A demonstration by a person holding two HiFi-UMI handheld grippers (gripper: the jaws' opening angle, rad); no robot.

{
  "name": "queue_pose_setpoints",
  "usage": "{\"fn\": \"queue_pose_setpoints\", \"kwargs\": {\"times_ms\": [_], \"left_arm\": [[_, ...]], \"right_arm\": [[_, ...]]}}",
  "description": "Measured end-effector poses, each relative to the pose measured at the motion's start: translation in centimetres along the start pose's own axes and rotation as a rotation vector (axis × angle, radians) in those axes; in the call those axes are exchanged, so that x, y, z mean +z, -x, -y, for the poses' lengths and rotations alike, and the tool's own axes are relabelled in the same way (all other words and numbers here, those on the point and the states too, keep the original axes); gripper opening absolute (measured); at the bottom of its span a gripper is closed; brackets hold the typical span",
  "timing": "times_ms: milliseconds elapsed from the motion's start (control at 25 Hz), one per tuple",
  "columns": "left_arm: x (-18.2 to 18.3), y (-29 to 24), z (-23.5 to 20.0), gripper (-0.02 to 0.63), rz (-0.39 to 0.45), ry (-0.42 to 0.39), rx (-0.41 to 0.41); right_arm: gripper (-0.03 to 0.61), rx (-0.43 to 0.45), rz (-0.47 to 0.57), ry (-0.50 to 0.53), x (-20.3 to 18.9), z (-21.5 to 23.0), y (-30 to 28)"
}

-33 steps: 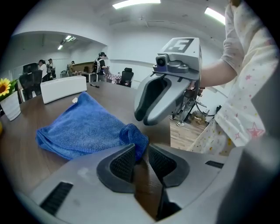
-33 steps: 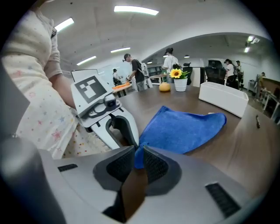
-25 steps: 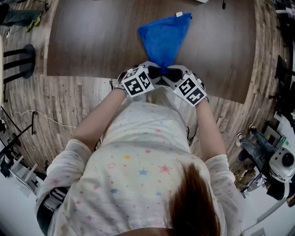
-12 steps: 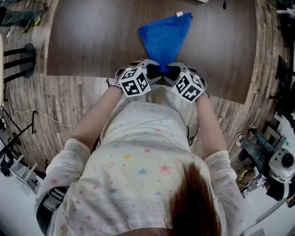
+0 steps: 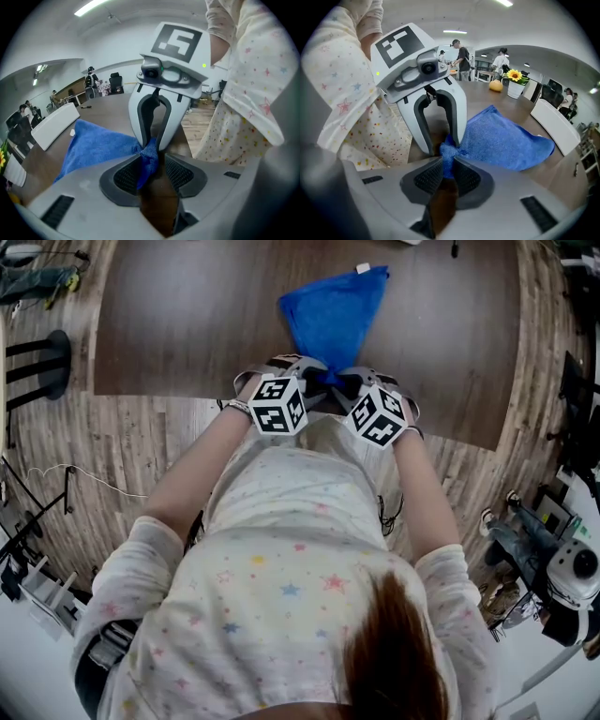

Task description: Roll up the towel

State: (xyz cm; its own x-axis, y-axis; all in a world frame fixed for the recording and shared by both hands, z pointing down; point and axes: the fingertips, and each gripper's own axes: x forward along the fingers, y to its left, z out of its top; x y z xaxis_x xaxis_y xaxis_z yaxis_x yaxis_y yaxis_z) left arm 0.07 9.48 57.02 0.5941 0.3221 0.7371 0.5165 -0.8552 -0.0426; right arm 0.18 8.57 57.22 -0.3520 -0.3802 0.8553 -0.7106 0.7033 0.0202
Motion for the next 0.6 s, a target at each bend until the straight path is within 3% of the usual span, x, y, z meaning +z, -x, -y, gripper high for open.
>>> {"fn": "queue_pose_setpoints", "kwargs": {"times_ms": [360,600], "left_arm": [[-0.5,0.6,3.1,0.072,-0.005,0.026,-0.119],[-0.3,0.8,3.7,0.058,0.018,0.116,-0.134]], "right_arm": [[0.057,0.149,-0.017,0.018,-0.3,-3.7,0.8],[0.060,0.198,0.004,-0.103,-0.3,-3.8,1.2]]}}
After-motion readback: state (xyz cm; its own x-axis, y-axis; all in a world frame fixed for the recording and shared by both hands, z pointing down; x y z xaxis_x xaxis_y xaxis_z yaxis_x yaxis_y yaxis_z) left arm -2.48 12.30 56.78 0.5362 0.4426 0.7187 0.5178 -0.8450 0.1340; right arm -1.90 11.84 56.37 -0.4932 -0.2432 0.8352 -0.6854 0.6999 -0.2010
